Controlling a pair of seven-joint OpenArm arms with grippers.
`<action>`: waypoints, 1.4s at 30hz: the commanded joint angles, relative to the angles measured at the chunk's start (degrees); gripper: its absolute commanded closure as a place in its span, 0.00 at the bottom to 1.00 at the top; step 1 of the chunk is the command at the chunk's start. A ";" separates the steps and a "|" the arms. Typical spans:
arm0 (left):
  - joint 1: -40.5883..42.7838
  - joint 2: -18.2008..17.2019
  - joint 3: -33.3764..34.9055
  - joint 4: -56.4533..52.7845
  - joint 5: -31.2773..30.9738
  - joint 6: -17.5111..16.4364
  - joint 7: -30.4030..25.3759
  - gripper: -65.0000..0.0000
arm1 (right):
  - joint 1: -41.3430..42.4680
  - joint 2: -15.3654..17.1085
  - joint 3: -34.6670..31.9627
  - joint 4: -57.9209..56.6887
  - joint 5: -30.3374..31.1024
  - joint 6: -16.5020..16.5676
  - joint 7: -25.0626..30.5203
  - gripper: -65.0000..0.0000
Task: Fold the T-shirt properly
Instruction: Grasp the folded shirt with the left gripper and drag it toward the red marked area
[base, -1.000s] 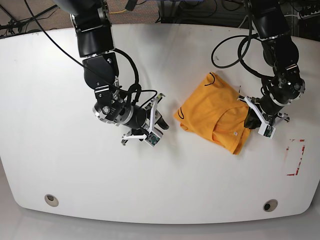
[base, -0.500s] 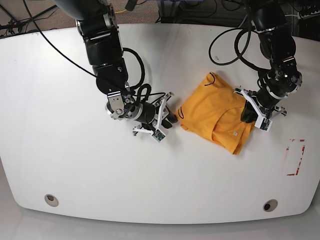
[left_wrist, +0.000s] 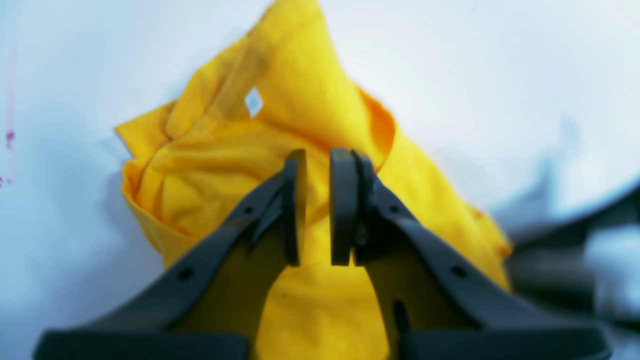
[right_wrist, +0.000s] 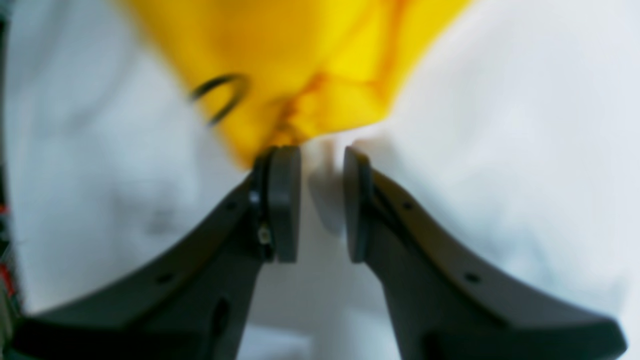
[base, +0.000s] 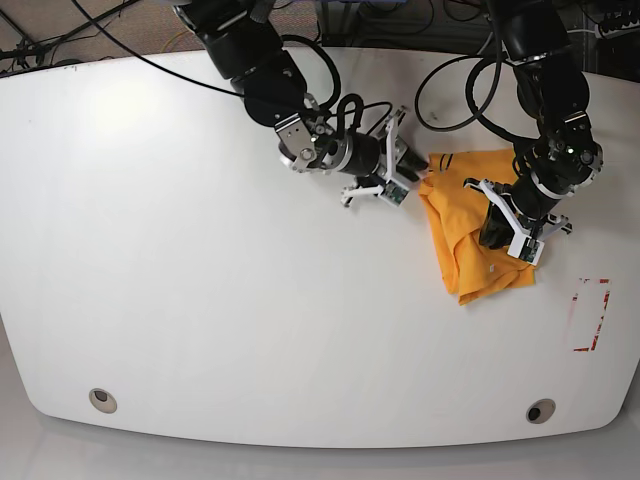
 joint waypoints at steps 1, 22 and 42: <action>-1.10 -0.53 -0.13 1.22 -0.90 -0.08 -1.79 0.90 | 0.66 -1.26 -1.09 1.73 0.84 0.13 0.95 0.79; -12.18 2.20 4.79 -19.88 -0.82 4.98 -7.68 0.68 | -2.24 3.40 1.19 9.64 1.02 0.40 -2.30 0.79; -3.65 1.93 8.57 -4.23 -1.08 4.89 -7.60 0.68 | -3.04 5.51 7.52 15.35 1.02 0.66 -3.71 0.79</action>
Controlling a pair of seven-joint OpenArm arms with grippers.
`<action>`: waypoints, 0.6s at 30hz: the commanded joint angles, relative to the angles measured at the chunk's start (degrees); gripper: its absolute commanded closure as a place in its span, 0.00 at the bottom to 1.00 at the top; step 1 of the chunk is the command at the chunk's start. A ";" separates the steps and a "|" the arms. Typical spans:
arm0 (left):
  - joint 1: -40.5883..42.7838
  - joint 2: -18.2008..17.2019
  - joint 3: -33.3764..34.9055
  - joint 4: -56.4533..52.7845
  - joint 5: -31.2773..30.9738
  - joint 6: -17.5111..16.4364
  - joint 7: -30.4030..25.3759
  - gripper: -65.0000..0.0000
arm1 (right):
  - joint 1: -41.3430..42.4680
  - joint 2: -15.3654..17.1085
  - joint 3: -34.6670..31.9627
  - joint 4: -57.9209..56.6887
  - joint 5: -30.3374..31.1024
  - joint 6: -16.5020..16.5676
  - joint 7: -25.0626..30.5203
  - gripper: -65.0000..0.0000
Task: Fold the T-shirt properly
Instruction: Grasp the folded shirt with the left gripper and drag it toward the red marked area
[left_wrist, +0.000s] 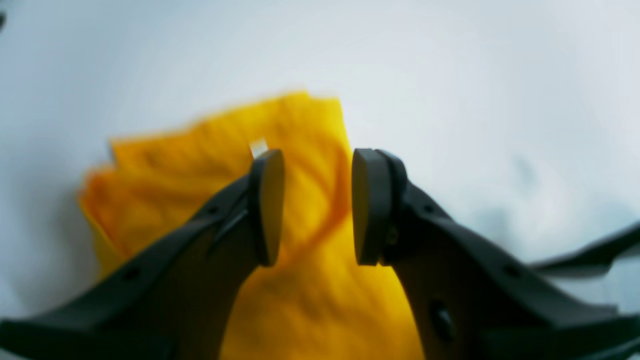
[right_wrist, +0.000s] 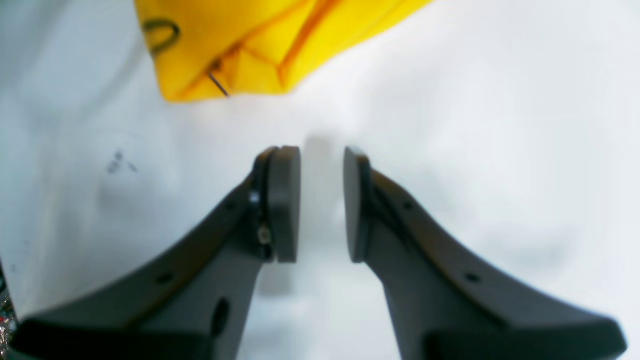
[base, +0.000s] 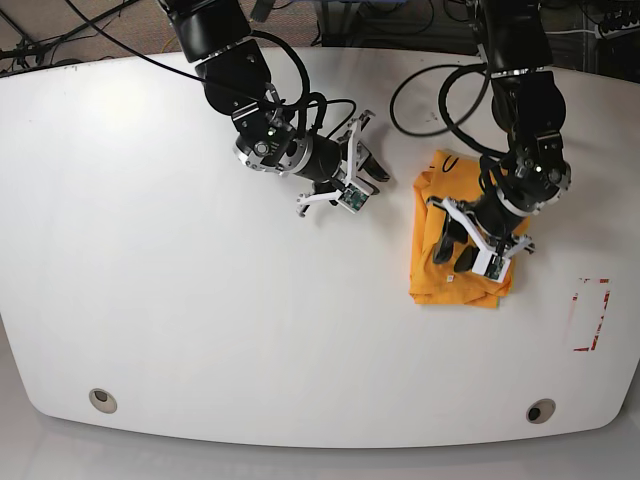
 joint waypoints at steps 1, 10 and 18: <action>-0.61 -0.28 -0.08 -0.34 -0.95 0.15 -1.72 0.68 | 1.22 -0.52 2.02 1.41 0.82 0.16 1.40 0.79; 0.71 -0.36 -5.18 -11.42 -0.68 0.23 -8.57 0.68 | 0.35 -0.52 6.59 1.41 0.91 0.16 1.40 0.79; 0.62 -4.14 -7.99 -23.55 -0.68 0.23 -13.67 0.68 | -1.06 1.15 8.70 1.58 0.91 0.25 1.40 0.79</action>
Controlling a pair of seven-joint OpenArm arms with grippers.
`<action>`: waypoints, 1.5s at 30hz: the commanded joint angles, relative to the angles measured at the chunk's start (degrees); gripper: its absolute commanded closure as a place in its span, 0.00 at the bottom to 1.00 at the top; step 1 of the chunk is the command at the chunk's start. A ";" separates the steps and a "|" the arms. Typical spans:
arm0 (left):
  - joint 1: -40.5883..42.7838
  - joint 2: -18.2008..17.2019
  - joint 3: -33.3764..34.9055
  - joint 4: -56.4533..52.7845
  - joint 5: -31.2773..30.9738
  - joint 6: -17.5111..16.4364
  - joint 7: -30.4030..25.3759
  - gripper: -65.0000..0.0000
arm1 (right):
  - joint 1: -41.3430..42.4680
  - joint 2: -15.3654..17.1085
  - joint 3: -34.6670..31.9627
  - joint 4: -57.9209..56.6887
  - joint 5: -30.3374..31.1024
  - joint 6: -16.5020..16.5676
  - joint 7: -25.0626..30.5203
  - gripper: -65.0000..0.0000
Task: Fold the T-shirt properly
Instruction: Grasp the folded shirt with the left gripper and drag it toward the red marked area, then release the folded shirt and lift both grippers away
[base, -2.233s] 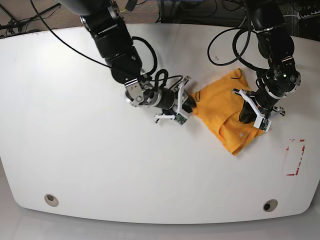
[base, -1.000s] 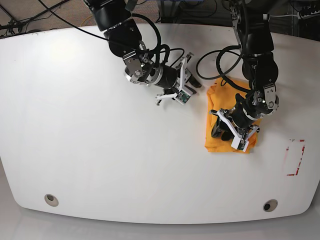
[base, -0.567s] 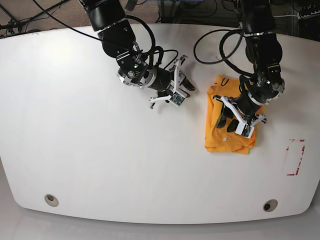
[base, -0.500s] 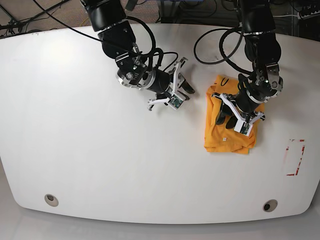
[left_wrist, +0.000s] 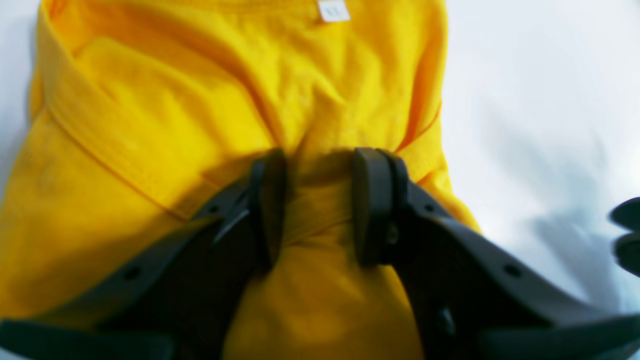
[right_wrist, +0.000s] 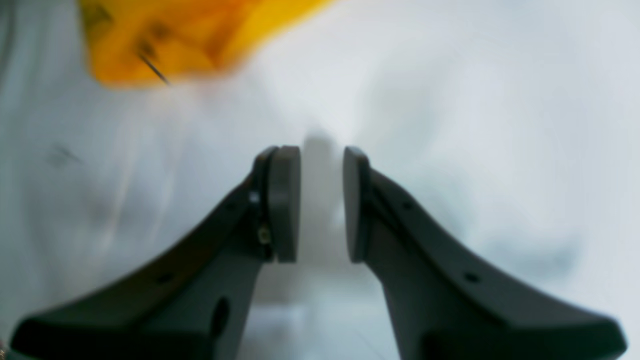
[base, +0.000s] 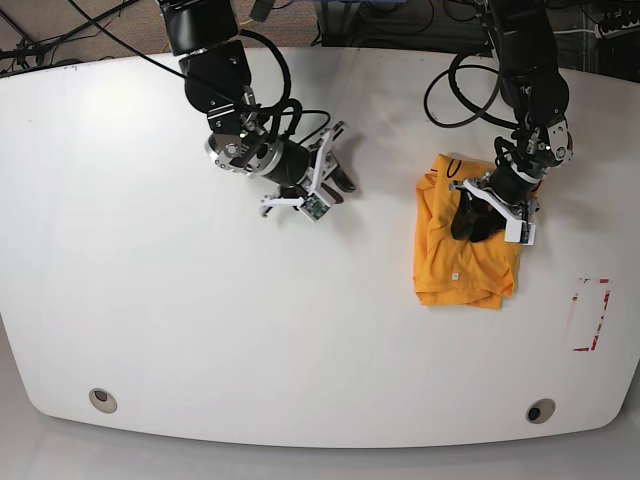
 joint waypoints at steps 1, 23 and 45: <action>0.36 -2.90 -0.65 -1.17 3.23 2.07 3.00 0.68 | 0.77 -0.05 0.22 1.43 0.82 0.01 1.47 0.79; 2.03 -29.81 -9.18 -13.57 2.96 -2.99 2.92 0.68 | -2.83 0.39 1.36 6.62 0.82 0.01 1.47 0.79; 6.69 -21.89 -10.06 24.24 3.32 -0.74 11.18 0.68 | -5.12 5.13 10.15 16.03 0.12 -0.17 2.00 0.79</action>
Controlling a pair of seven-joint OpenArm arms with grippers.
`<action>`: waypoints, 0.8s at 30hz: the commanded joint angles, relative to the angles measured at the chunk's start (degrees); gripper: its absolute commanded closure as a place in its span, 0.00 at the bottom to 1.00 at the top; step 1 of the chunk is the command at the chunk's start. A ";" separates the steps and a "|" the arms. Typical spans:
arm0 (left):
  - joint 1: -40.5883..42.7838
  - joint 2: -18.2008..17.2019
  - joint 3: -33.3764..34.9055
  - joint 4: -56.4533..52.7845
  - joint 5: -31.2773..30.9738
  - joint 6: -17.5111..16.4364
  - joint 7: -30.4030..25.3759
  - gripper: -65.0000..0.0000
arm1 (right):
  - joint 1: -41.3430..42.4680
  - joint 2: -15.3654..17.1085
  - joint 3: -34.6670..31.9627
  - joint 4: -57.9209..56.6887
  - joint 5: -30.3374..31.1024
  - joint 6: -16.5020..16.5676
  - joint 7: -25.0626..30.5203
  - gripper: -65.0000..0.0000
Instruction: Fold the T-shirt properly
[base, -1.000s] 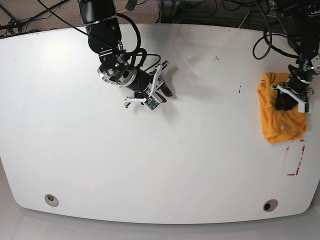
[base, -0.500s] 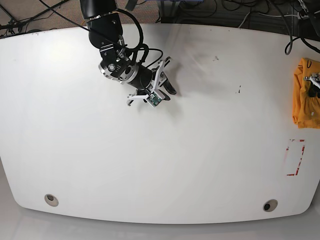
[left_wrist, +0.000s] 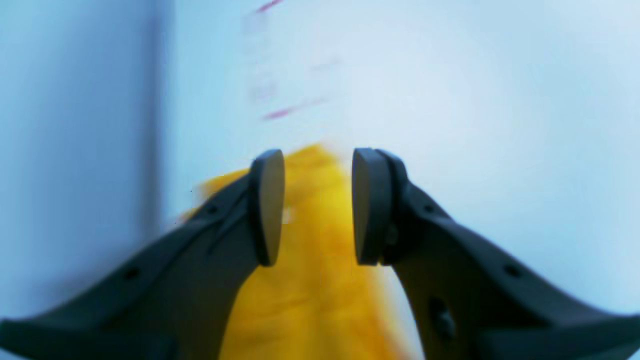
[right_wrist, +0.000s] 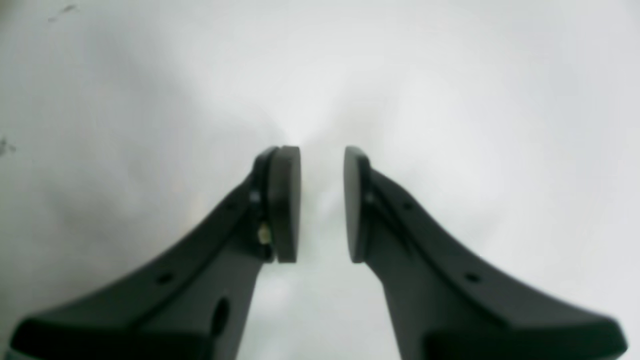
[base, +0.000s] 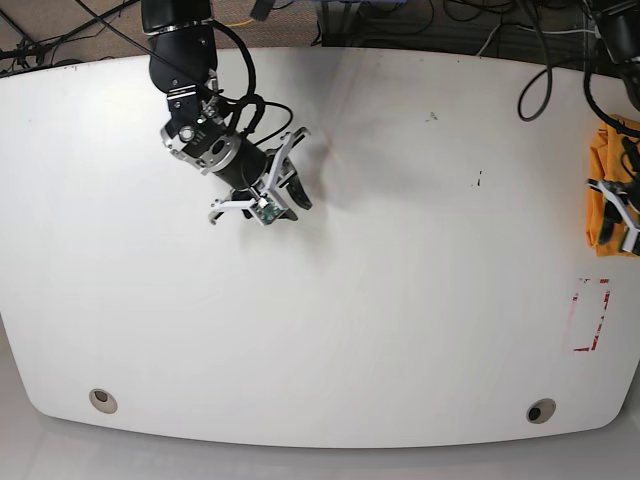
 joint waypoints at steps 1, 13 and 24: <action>-0.66 2.55 0.53 4.00 -0.36 4.16 -1.68 0.68 | 0.68 1.20 2.58 1.91 0.97 0.16 2.66 0.79; 7.17 26.64 8.17 10.77 15.29 9.26 -19.61 0.68 | -7.85 5.77 14.00 1.38 1.58 0.16 17.78 0.79; 25.37 34.55 11.08 17.19 15.47 9.52 -27.35 0.68 | -24.29 2.70 23.94 3.67 1.67 4.82 24.72 0.79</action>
